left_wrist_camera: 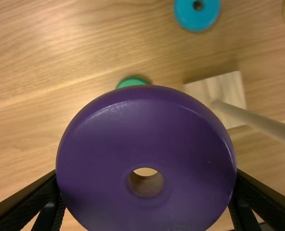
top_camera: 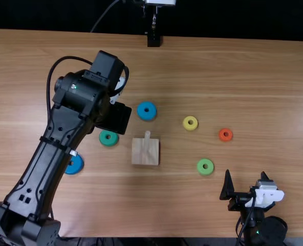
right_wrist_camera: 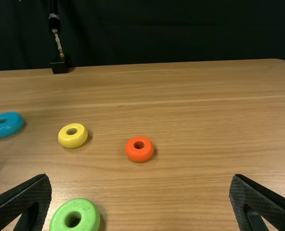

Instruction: Build the Hanoi tower: stack the rings onto the peg from bottom to top in this color order: purple, dark blue, light blue, dark green, light green, yellow, orange.

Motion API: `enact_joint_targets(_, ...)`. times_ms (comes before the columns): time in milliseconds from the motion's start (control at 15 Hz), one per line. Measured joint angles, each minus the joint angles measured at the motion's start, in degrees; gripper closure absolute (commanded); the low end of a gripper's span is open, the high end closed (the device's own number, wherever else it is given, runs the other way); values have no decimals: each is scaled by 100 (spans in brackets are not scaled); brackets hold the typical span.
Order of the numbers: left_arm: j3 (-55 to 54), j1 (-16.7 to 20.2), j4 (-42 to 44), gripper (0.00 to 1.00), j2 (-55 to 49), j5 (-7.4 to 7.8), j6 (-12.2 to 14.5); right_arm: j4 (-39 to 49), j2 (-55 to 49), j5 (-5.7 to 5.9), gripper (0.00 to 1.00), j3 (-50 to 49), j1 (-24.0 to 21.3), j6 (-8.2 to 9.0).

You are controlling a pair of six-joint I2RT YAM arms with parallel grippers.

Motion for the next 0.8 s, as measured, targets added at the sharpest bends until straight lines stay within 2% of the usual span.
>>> enact_joint_targets(267,0,-446,-31,100,-138,136,-264,0,-2,0,0,0,2,-2)
enact_joint_targets(467,0,-739,-31,100,-138,170,-485,0,-2,2,0,0,2,-2)
enact_joint_targets(800,0,-1093,-2,100,-131,227,-560,2,-2,2,0,0,0,0)
